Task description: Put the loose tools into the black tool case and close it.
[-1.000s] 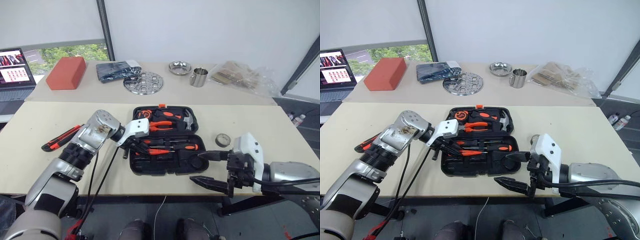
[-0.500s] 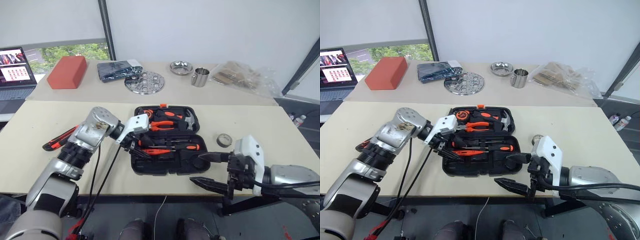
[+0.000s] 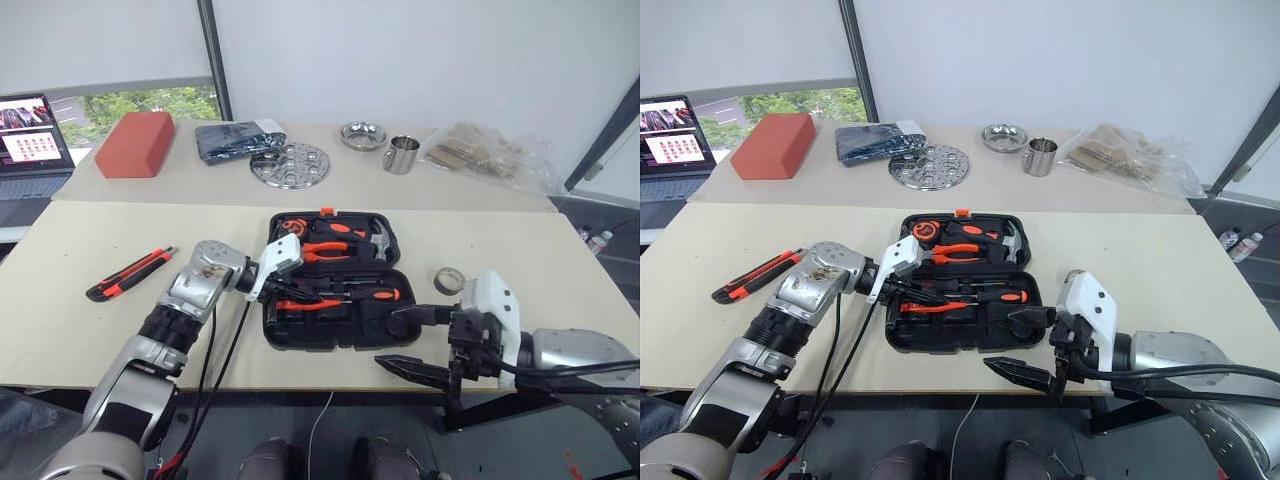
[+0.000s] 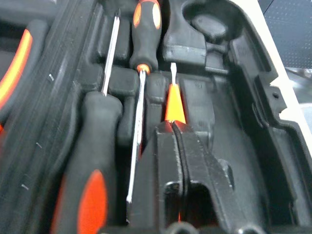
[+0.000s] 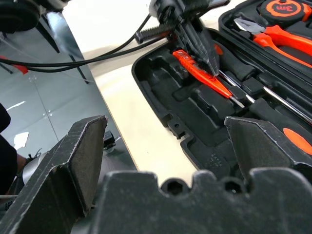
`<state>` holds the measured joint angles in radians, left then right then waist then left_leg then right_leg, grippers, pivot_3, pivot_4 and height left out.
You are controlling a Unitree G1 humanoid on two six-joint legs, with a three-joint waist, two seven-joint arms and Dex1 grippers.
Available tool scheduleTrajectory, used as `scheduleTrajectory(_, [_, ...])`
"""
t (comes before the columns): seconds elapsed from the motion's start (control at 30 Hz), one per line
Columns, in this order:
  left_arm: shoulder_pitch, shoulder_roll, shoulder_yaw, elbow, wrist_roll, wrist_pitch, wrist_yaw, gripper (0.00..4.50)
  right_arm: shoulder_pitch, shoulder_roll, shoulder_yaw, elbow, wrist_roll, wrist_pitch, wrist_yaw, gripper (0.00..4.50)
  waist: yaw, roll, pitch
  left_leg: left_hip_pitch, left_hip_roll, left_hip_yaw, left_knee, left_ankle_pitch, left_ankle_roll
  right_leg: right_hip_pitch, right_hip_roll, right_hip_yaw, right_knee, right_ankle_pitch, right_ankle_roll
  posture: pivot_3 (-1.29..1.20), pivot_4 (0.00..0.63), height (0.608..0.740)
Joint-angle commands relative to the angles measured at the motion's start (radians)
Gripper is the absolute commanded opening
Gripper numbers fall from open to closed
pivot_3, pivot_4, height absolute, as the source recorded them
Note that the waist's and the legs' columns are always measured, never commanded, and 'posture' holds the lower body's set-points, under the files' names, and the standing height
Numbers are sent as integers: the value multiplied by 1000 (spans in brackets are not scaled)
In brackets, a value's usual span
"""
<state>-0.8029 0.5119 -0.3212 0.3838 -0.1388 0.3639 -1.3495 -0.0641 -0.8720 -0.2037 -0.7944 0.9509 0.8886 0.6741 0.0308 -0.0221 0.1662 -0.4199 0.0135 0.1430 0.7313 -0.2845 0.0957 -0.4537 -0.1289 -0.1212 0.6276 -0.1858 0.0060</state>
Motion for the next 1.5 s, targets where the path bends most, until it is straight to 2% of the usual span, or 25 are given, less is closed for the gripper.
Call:
scheduleTrajectory(0.03, [90,72,-54,-23,78,-68,-16,60,3,5,-13,-29,35,-9,-15,4500,-1,0,-1,1,0,0,0,0,0,1,0,0,0,0,0,0,150,734])
scheduleTrajectory(0.13, [122,110,-57,-38,89,-98,-24,60,5,3,-13,-28,45,-9,-22,4500,-9,1,-4,6,1,-1,-1,0,0,6,-1,0,-1,0,-1,0,150,734])
scheduleTrajectory(0.23, [127,109,-43,-27,84,-110,-5,60,0,4,-7,-19,50,-11,-25,4500,-9,3,-6,16,1,-2,-3,-5,0,15,-2,0,-3,-3,1,0,150,734])
scheduleTrajectory(0.3, [123,97,-13,-34,61,-102,16,60,-11,4,1,-7,49,-14,-25,4500,-7,4,-6,16,1,-3,-3,-6,0,16,-3,0,-4,-6,6,0,150,734])
scheduleTrajectory(0.47, [123,139,193,-155,-133,74,24,60,-50,12,17,23,46,-25,-19,4500,-10,3,-6,14,1,-3,-3,-5,0,14,-3,0,-3,-3,2,0,150,734])
scheduleTrajectory(0.53, [165,228,332,-192,-199,162,48,581,-111,27,46,67,21,-43,-5,4500,-21,2,-5,12,1,-3,-3,-5,-1,11,-3,0,-2,-2,-1,0,150,734])
scheduleTrajectory(0.57, [194,267,387,-207,-220,188,61,643,-141,35,58,87,12,-52,3,4500,-28,1,-5,11,2,-3,-3,-4,-2,10,-2,0,-2,-2,-1,0,150,734])
scheduleTrajectory(0.6, [232,305,438,-224,-235,211,76,1105,-173,43,70,106,7,-56,10,4500,-37,1,-4,11,2,-3,-3,-3,-3,10,-1,0,-1,-2,-1,0,150,734])
scheduleTrajectory(0.7, [413,405,594,-289,-250,246,121,2086,-267,63,110,155,8,-54,47,4500,-47,2,-4,14,3,-2,-5,-3,-4,9,0,0,-1,-3,-2,0,150,734])
scheduleTrajectory(0.8, [640,454,751,-289,-210,195,171,3254,-346,76,159,199,-14,-67,103,4500,-44,4,-3,17,1,-1,-11,-3,-5,11,-2,1,-2,-5,0,0,150,734])
scheduleTrajectory(0.83, [701,452,807,-271,-201,190,207,3510,-370,80,177,215,-24,-72,124,4500,-43,4,-3,17,1,-1,-12,-4,-5,10,-2,0,-3,-6,0,0,150,734])
scheduleTrajectory(0.87, [747,446,856,-249,-193,176,245,3996,-390,85,192,230,-34,-77,142,4500,-41,3,-3,16,1,-1,-12,-4,-6,10,-2,0,-3,-6,-1,0,150,734])
scheduleTrajectory(0.93, [824,441,924,-217,-189,140,281,4366,-422,94,220,260,-57,-88,178,4500,-28,1,-2,14,1,-3,-12,-5,-8,9,-3,-2,-4,-7,-1,0,150,734])
scheduleTrajectory(1.0, [881,449,958,-199,-187,92,279,4366,-447,103,248,289,-81,-99,216,4500,-18,1,-2,14,1,-3,-13,-9,-15,5,-5,-2,-4,-7,-2,0,150,734])
scheduleTrajectory(1.13, [812,511,919,-110,-172,33,269,4366,-471,113,286,318,-122,-120,277,4500,-3,1,-2,13,-1,-2,-13,-11,-18,1,-11,-3,-4,-7,-2,0,150,734])
scheduleTrajectory(1.3, [478,610,663,165,-44,-33,233,4366,-480,129,285,324,-147,-126,287,4500,6,-1,-3,12,-1,0,-13,-9,-21,-1,-8,-3,-1,-4,-5,0,150,734])
scheduleTrajectory(1.43, [250,608,475,374,83,-122,199,4366,-444,113,247,277,-118,-101,284,4500,-7,-1,-4,10,-1,7,-14,-8,-21,0,-2,-1,1,-3,-4,0,150,734])
scheduleTrajectory(1.5, [150,590,398,481,146,-147,208,4366,-419,102,227,247,-103,-95,281,4500,-15,-2,-4,9,-1,9,-14,-3,-11,-1,0,-2,3,-3,-4,0,150,734])
